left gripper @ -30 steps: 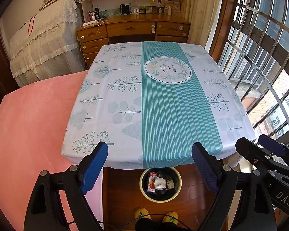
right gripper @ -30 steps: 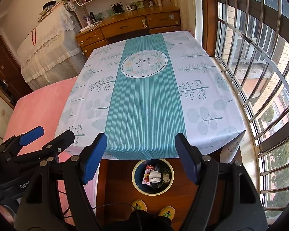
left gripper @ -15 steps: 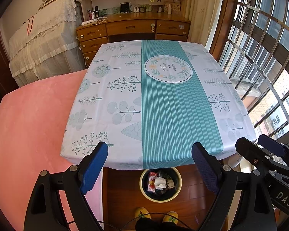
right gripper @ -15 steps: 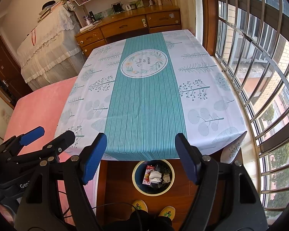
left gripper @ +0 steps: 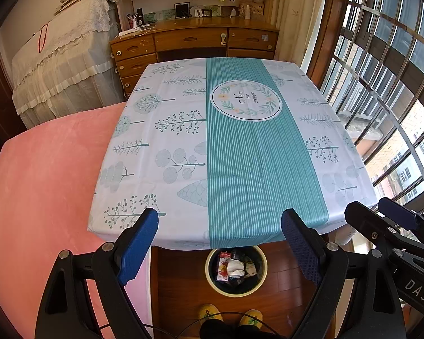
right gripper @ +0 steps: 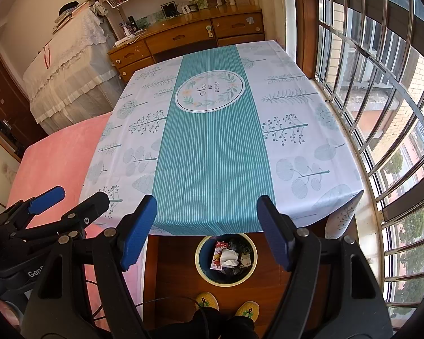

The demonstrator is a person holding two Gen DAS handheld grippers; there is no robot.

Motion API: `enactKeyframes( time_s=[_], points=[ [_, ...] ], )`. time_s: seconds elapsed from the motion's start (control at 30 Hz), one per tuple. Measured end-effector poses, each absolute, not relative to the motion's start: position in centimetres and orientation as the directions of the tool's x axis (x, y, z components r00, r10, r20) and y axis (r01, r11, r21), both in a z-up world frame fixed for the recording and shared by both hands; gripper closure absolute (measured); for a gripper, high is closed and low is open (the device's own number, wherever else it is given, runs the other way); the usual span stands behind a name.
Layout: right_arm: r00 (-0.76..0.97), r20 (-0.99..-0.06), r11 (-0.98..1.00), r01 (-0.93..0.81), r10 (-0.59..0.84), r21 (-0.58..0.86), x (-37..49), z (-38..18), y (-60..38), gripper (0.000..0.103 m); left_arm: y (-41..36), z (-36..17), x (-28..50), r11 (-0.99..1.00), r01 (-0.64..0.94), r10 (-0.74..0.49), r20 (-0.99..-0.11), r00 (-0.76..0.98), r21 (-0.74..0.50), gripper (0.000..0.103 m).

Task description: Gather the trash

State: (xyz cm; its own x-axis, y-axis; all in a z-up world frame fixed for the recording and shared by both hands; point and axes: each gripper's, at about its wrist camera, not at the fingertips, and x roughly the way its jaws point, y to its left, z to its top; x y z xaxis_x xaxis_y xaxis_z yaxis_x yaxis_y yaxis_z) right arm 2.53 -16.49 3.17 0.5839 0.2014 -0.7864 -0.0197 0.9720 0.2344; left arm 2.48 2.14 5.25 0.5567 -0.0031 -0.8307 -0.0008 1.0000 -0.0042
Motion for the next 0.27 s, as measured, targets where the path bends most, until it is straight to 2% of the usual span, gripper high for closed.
enactKeyframes(
  time_s=[0.27],
  points=[
    [0.584, -0.786, 0.972, -0.02, 0.203, 0.236, 2.66, 3.06, -16.57, 0.032, 2.24, 5.03, 2.45, 1.0, 0.004, -0.005, -0.827, 0.563, -0.004, 0.013]
  ],
)
